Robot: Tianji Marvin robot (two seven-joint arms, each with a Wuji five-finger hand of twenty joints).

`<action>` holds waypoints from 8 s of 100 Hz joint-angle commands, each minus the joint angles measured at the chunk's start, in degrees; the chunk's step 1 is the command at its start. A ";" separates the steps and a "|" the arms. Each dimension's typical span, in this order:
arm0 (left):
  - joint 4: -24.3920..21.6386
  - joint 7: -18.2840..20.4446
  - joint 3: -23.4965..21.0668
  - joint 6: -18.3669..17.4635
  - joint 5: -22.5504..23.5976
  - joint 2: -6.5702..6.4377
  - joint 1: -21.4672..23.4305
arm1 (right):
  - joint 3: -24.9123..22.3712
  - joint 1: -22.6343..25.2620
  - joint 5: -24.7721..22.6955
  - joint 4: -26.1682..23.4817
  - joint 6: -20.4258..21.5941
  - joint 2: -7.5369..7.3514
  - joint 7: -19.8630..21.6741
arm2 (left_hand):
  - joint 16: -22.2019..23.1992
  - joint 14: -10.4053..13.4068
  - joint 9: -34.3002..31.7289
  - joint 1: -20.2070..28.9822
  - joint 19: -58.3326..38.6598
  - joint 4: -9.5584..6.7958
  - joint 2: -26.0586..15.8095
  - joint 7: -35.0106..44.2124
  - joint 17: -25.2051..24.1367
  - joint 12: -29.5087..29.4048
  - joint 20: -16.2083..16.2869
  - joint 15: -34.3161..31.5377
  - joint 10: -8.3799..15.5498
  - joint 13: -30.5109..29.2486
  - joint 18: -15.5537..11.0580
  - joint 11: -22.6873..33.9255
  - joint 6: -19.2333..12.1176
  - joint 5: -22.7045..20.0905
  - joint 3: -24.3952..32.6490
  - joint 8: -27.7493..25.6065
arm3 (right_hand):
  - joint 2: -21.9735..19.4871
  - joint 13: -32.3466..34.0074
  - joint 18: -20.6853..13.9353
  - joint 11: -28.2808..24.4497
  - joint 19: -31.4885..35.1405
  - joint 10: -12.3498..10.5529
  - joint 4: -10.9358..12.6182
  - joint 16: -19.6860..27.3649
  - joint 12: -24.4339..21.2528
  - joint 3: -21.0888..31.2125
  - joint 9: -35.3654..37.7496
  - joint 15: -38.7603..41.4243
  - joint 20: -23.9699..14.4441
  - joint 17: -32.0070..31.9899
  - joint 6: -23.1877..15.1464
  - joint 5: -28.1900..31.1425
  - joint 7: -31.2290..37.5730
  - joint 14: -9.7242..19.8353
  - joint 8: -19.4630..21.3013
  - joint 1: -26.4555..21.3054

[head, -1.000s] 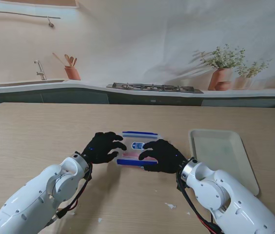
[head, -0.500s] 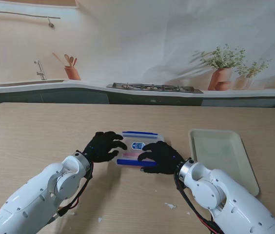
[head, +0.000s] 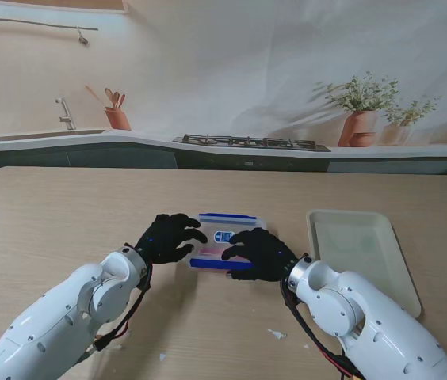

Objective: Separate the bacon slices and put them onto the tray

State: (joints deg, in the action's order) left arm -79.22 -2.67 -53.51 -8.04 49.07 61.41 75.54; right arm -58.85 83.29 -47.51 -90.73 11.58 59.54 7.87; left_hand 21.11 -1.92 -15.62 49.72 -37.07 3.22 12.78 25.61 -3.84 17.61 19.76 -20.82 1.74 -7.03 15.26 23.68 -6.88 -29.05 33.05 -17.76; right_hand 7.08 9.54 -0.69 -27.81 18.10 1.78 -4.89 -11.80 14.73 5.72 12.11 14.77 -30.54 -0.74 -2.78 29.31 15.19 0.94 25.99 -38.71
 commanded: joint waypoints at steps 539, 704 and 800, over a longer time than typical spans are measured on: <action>-4.98 -2.60 -9.08 10.68 -16.60 3.59 7.59 | -5.52 1.36 -7.03 6.79 -9.48 2.65 -18.95 | 16.05 -17.57 -21.47 -13.50 -13.05 -1.70 -4.55 2.56 -1.67 14.54 8.25 -14.70 -14.45 -14.36 4.25 8.08 20.50 -16.49 -20.80 -1.83 | -8.72 -1.91 -1.05 -5.65 -4.20 -0.82 1.76 -1.41 2.26 -1.36 2.22 2.85 -1.67 -2.99 11.43 18.98 11.76 0.80 5.38 2.00; -2.53 3.14 -4.88 11.98 -25.91 3.94 5.17 | -2.44 -0.59 2.32 7.94 -9.11 2.88 -10.89 | 14.58 -15.71 -17.92 -10.87 -1.43 -1.76 -5.09 -6.05 -1.78 10.17 7.16 -11.50 -12.81 -14.12 4.90 5.01 19.96 -17.00 -20.53 2.82 | -18.70 -1.59 -1.29 -4.77 -5.19 -1.17 2.10 -1.47 2.41 -7.55 5.48 2.96 -0.47 -2.62 12.44 21.45 8.77 1.37 3.61 -3.44; -1.83 1.57 -5.50 8.94 -26.64 4.28 5.34 | -3.02 -0.13 3.68 7.44 -6.82 3.39 -13.07 | 14.05 -15.06 -17.29 -11.28 0.41 -1.60 -4.69 -5.81 -1.61 9.21 8.91 -11.05 -12.03 -14.45 5.17 4.47 19.15 -16.78 -18.99 2.83 | -17.83 -1.26 -1.11 -5.00 -3.76 -0.78 2.18 -1.79 2.53 -7.35 5.61 3.56 -1.86 -3.01 12.38 20.94 8.86 0.87 2.88 -2.91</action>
State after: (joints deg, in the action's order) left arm -80.28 -2.29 -59.54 1.49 22.73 64.77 80.39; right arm -62.18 82.71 -44.53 -82.15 4.24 62.03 -5.97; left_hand 36.12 -17.82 -33.99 38.17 -38.50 3.02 9.76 20.17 -4.72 27.61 27.62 -32.41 -16.38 -20.86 19.66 28.62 20.07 -45.83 13.25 -15.53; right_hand -7.94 8.74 -0.80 -33.38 15.23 0.98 -3.76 -13.08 17.00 -0.60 17.61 17.64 -31.53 -2.73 16.24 51.29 25.72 1.74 29.72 -40.13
